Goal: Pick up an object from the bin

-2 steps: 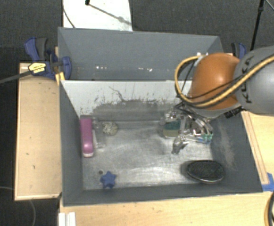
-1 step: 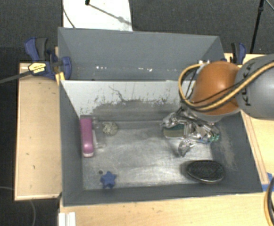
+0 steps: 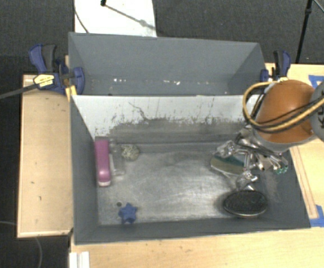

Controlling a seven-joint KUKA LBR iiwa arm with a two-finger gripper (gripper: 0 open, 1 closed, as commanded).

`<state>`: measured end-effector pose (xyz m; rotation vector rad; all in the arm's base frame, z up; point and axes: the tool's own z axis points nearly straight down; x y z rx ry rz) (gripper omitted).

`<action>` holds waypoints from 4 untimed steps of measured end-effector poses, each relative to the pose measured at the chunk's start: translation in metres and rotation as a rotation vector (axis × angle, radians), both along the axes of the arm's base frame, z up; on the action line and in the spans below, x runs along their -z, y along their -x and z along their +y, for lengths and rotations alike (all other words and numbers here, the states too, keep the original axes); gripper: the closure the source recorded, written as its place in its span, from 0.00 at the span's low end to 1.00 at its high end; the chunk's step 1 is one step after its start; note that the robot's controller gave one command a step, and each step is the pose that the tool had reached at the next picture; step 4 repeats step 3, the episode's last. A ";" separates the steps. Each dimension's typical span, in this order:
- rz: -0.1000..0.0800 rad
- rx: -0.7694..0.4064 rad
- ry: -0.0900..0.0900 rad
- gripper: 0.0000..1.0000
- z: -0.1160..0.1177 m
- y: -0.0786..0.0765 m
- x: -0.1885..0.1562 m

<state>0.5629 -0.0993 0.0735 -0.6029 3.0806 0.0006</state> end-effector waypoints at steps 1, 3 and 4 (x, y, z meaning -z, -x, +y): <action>-0.001 0.000 -0.004 1.00 0.005 -0.001 -0.001; -0.009 -0.264 0.004 1.00 0.011 0.038 -0.263; -0.009 -0.264 0.004 1.00 0.011 0.038 -0.263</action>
Offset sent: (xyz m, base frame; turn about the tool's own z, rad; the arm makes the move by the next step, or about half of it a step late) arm 0.0000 0.0000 0.0000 0.0000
